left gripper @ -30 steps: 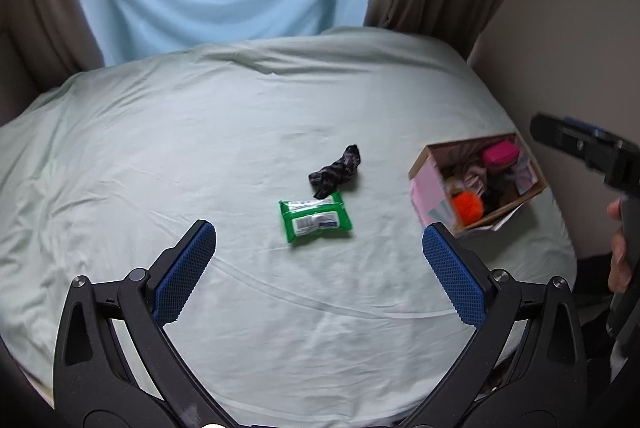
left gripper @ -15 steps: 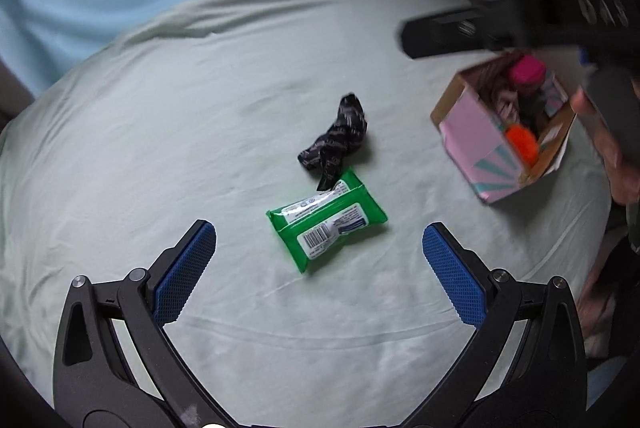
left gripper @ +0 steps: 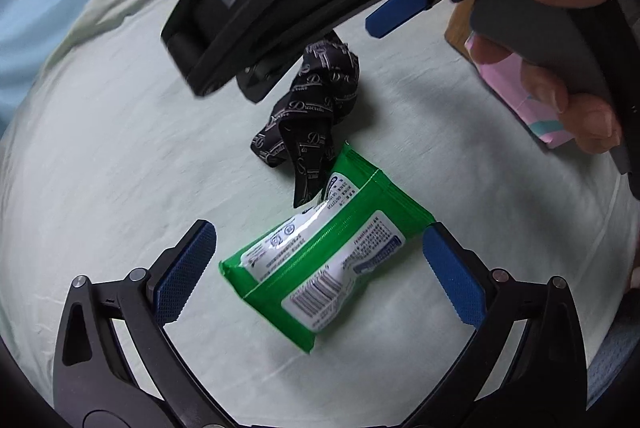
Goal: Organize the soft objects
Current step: 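Grasp the green wipes pack with left tool while right tool grasps black scrunchie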
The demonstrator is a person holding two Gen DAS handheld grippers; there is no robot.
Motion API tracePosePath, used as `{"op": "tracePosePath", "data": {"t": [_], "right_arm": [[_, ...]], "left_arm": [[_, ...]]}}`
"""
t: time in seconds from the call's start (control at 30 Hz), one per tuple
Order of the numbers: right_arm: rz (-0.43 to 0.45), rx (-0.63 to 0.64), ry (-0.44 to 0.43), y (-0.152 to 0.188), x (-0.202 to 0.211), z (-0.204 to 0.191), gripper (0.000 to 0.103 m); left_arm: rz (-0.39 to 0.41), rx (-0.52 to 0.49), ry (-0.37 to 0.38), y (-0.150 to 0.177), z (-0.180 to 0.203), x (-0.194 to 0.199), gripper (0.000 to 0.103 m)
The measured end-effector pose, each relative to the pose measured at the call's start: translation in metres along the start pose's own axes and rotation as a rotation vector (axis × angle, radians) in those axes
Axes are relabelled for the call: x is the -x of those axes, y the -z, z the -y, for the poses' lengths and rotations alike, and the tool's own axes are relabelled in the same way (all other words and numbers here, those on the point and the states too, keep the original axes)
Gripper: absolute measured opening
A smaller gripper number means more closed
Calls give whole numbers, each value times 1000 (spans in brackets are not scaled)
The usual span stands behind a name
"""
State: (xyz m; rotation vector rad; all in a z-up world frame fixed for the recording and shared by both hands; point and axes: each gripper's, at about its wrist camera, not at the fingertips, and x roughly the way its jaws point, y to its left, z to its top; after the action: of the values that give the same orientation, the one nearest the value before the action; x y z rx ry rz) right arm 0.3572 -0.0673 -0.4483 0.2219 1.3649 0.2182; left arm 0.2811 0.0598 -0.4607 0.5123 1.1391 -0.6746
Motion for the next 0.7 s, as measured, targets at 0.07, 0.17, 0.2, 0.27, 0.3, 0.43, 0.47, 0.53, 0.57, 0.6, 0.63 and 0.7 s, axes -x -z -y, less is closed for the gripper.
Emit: {"op": "tracePosePath", "data": {"t": [0.07,0.17,0.2,0.27,0.3,0.43,0.47,0.53,0.57,0.6,0.63,0.7], "right_arm": [[-24,6,8,-1,-15,3,101],[-33,24,28,-1,-29,4,100],[-34,29,35,0,-32,4,99],[-41,41,40,2,-38,5,91],[-40,47,44,3,-40,4,91],[-14,91,79,7,-40,-1,75],[-8,93,81,5,-40,0,69],[7,90,81,5,-37,1,61],[12,83,76,5,-35,2,58],[16,77,72,6,-34,4,56],[20,74,69,6,-33,5,53],[28,71,66,9,-29,6,50]], "left_arm": [[-18,2,23,-1,-2,-11,95],[-45,-16,39,0,-2,-25,83],[-47,-16,53,1,-1,-28,82],[-44,-18,64,1,0,-31,80],[-43,-19,68,1,1,-32,78],[-41,-16,93,2,4,-34,62],[-39,-17,95,2,6,-34,60],[-37,-22,98,2,9,-35,56],[-37,-22,102,3,9,-35,52],[-37,-22,108,5,10,-34,50],[-37,-23,113,6,11,-33,47],[-35,-30,110,7,11,-31,44]]}}
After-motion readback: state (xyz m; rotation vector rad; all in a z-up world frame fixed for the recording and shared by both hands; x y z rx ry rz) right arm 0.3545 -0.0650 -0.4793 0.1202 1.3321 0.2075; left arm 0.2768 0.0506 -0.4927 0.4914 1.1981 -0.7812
